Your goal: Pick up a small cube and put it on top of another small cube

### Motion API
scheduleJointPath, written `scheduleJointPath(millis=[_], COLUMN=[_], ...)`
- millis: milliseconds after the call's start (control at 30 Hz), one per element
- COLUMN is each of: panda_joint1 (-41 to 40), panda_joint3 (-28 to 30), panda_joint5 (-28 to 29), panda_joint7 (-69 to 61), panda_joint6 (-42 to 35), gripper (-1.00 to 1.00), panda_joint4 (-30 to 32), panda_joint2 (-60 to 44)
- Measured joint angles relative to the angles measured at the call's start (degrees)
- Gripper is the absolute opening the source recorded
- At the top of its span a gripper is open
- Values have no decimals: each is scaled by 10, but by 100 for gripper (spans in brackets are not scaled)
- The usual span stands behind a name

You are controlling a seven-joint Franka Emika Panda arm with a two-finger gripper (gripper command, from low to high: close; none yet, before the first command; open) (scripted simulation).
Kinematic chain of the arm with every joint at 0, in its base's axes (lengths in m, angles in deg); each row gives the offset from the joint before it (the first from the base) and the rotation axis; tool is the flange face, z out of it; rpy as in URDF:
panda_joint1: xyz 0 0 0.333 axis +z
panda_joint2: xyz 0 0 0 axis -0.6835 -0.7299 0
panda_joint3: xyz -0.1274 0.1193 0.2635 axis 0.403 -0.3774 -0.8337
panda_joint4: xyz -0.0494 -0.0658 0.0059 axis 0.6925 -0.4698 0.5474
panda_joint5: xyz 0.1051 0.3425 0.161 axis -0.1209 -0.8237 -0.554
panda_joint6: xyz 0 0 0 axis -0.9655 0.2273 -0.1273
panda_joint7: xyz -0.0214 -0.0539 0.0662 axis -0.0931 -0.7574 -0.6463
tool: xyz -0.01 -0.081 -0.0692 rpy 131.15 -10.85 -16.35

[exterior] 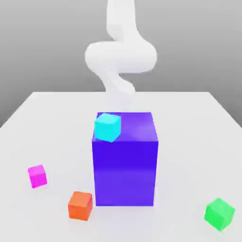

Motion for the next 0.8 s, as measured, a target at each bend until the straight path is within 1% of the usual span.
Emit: scheduleJointPath(millis=[300, 500, 600, 667, 733, 800], panda_joint1=[-122, -185, -219, -237, -253, -274], panda_joint3=[52, 105, 134, 142, 131, 104], panda_joint5=[37, 35, 10, -22, -64, -101], panda_joint7=[91, 130, 133, 124, 101, 76], panda_joint6=[119, 197, 237, 263, 292, 323], gripper=[0, 0, 0, 0, 0, 0], panda_joint4=[104, 171, 205, 228, 235, 230], panda_joint2=[-192, -316, -380, -422, -465, -507])
